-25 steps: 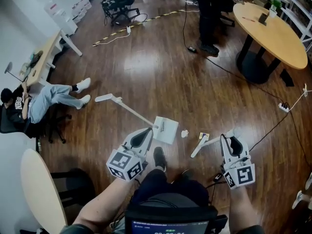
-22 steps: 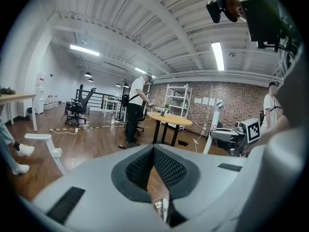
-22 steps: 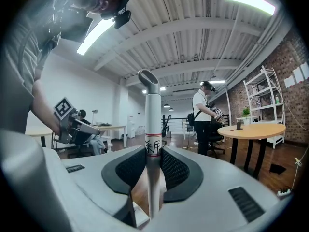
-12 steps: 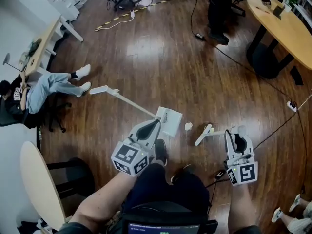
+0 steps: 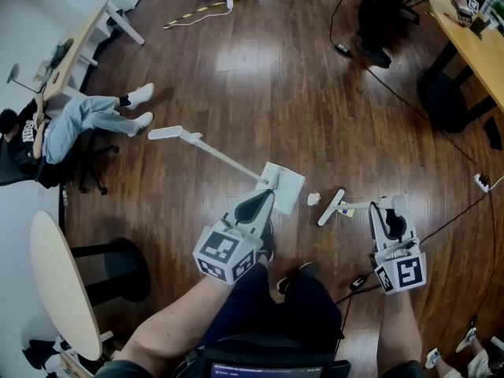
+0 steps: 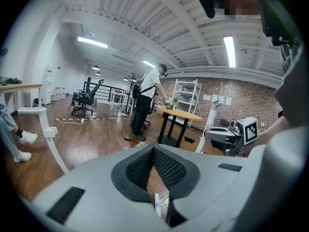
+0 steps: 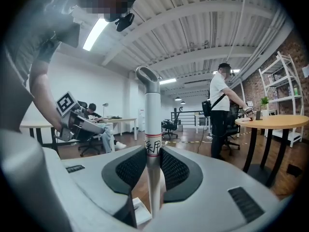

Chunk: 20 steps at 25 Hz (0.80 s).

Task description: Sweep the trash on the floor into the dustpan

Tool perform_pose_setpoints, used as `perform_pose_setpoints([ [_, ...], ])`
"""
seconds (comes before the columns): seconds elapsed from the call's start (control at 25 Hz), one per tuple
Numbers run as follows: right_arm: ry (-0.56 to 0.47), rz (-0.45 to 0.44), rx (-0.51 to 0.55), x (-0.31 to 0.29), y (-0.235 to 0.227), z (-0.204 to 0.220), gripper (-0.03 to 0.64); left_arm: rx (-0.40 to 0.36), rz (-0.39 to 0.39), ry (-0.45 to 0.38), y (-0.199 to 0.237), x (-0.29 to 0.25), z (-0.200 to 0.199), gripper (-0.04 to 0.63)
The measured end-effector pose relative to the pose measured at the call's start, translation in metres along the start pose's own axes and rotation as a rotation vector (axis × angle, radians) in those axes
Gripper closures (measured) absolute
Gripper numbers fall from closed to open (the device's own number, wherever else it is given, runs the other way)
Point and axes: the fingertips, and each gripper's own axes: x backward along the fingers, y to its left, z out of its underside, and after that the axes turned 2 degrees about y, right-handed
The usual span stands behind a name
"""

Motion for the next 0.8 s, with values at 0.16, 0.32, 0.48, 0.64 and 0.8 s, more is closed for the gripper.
perform_pose_setpoints([
  [0.16,0.018,-0.007,-0.016,-0.042,0.008,0.000,0.511,0.006,0.004,-0.001,0.029,-0.002,0.011,0.592],
  [0.32,0.048,-0.036,-0.063,-0.097,0.027,-0.004,0.509,0.001,0.023,0.006,0.052,0.010,0.012,0.592],
  [0.48,0.053,-0.080,-0.088,-0.154,0.055,-0.001,0.509,0.016,0.013,-0.007,0.089,0.014,0.014,0.592],
  [0.64,0.059,-0.115,-0.119,-0.194,0.086,0.004,0.509,0.018,-0.015,-0.005,0.130,0.016,0.013,0.592],
  [0.8,0.040,-0.114,-0.228,-0.235,0.107,0.003,0.502,0.010,-0.005,-0.001,0.159,0.015,0.016,0.592],
])
